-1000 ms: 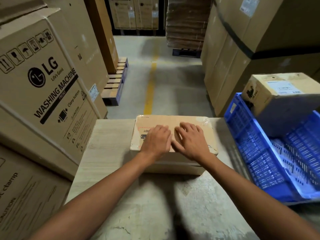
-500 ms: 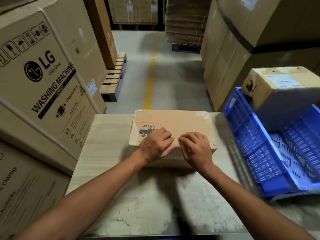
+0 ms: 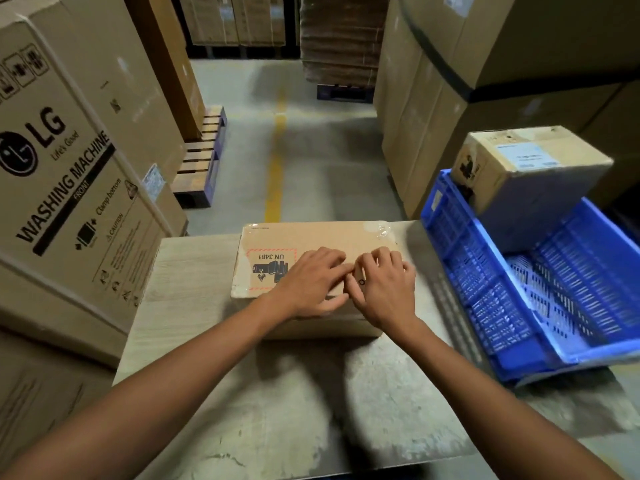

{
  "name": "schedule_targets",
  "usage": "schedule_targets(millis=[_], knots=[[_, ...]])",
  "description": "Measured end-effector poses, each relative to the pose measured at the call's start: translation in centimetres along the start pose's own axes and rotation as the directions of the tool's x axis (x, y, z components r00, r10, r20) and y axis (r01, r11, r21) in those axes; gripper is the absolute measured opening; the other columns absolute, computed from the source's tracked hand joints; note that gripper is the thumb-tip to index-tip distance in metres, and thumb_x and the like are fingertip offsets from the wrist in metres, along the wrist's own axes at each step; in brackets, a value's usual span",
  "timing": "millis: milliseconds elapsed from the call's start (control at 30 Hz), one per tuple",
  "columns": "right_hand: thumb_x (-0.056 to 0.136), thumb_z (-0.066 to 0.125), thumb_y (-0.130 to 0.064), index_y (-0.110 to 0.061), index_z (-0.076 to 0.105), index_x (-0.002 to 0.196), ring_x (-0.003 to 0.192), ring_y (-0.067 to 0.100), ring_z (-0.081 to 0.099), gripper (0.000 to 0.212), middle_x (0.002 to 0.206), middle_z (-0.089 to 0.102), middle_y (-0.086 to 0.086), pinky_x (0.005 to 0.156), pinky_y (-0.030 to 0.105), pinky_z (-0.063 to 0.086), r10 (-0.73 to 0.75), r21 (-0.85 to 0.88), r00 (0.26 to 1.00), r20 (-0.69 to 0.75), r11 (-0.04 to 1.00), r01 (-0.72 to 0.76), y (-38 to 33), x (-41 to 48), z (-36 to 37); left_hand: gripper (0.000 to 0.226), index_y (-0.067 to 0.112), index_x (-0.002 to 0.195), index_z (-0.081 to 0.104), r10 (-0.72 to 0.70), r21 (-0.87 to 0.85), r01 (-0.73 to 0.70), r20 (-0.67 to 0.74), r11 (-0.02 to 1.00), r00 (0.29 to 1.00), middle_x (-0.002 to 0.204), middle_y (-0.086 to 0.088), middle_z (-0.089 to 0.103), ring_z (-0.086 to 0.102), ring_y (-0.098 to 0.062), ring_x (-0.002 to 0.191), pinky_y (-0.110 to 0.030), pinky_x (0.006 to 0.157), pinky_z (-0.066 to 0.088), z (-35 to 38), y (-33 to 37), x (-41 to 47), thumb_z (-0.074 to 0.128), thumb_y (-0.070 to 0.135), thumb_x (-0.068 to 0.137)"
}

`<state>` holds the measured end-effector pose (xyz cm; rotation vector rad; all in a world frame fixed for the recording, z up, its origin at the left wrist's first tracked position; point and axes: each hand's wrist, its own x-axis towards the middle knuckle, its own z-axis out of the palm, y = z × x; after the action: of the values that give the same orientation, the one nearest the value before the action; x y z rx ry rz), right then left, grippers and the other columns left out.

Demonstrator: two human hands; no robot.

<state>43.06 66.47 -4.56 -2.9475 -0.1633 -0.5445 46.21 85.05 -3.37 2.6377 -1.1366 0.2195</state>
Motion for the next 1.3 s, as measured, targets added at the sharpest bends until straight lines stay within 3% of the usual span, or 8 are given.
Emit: schedule_targets(millis=[133,267,500,667,867,1067,1200,1300], knots=[[0.094,0.041,-0.051,-0.021,0.059,0.111,0.113,0.026,0.052,0.039,0.12,0.056,0.005,0.088,0.045,0.04,0.003,-0.018,0.993,0.121,1.0,-0.001,0.6,3.0,-0.5,0.043,0.01,0.127,0.063,-0.079,-0.065,0.074,-0.067,0.995,0.995,0.123,-0.008,0.064,0.056,-0.026,0.109,-0.045,0.088,0.051,-0.3,-0.6,1.5,0.05,0.033,0.093],[0.1,0.034,-0.046,-0.019,0.052,0.135,0.144,0.029,0.036,0.048,0.154,0.043,0.008,0.112,0.053,0.031,-0.027,0.014,0.983,0.184,1.0,0.025,0.6,2.8,1.1,0.062,0.018,0.148,0.044,-0.193,0.09,0.186,0.079,0.978,0.978,0.158,-0.005,0.038,0.036,-0.029,0.139,-0.047,0.114,0.031,0.8,-0.4,1.8,0.025,0.047,0.096],[0.095,0.044,-0.052,-0.019,0.054,0.121,0.121,0.027,0.045,0.043,0.13,0.052,0.005,0.095,0.046,0.038,0.102,0.014,0.974,0.202,0.994,-0.107,-0.5,5.0,-0.2,0.035,0.016,0.131,0.063,-0.265,-0.007,0.265,0.002,0.964,0.964,0.145,-0.002,0.055,0.047,-0.027,0.131,-0.042,0.106,0.032,-0.3,-2.2,2.7,0.05,0.018,0.099],[0.094,0.046,-0.055,-0.02,0.047,0.134,0.142,0.034,0.027,0.053,0.156,0.03,0.017,0.109,0.05,0.032,0.271,0.089,0.94,0.208,0.952,-0.294,-1.3,4.0,0.4,0.041,0.021,0.138,0.054,-0.697,0.051,0.708,-0.136,0.705,0.704,0.152,-0.004,0.044,0.033,-0.028,0.142,-0.054,0.114,0.023,-1.1,-4.6,0.0,0.044,0.038,0.102],[0.096,0.045,-0.061,-0.014,0.026,0.153,0.147,0.04,0.024,0.077,0.163,0.014,0.025,0.113,0.05,0.031,0.405,0.13,0.88,0.246,0.886,-0.444,-1.8,3.8,-0.4,0.053,0.018,0.147,0.043,-0.903,-0.277,0.86,-0.112,0.429,0.414,0.157,-0.013,0.034,0.034,-0.037,0.14,-0.053,0.107,0.037,-2.5,-4.9,-2.6,0.05,0.041,0.1],[0.094,0.054,-0.058,-0.017,0.026,0.153,0.131,0.034,0.043,0.077,0.149,0.04,0.016,0.104,0.048,0.041,0.442,0.236,0.879,0.18,0.848,-0.474,-1.5,2.1,-1.3,0.066,0.028,0.157,0.025,-0.922,-0.326,0.871,-0.006,0.368,0.387,0.141,-0.015,0.048,0.051,-0.036,0.126,-0.043,0.097,0.043,-3.5,-4.8,-4.4,0.045,0.053,0.1],[0.092,0.06,-0.053,-0.019,0.029,0.153,0.127,0.035,0.046,0.077,0.144,0.044,0.017,0.099,0.049,0.043,0.46,0.349,0.874,0.159,0.802,-0.485,-1.2,2.0,-1.9,0.058,0.028,0.149,0.04,-0.934,-0.425,0.841,-0.032,0.334,0.355,0.139,-0.011,0.054,0.052,-0.033,0.126,-0.045,0.099,0.043,-3.8,-5.1,-5.4,0.047,0.055,0.099],[0.09,0.065,-0.049,-0.019,0.032,0.154,0.125,0.036,0.045,0.078,0.14,0.043,0.018,0.098,0.052,0.043,0.485,0.43,0.87,0.086,0.77,-0.471,-1.3,1.9,-2.3,0.042,0.032,0.128,0.049,-0.932,-0.497,0.792,-0.121,0.356,0.343,0.118,-0.005,0.063,0.064,-0.027,0.102,-0.043,0.084,0.054,-3.8,-4.4,-5.4,0.046,0.06,0.096]])
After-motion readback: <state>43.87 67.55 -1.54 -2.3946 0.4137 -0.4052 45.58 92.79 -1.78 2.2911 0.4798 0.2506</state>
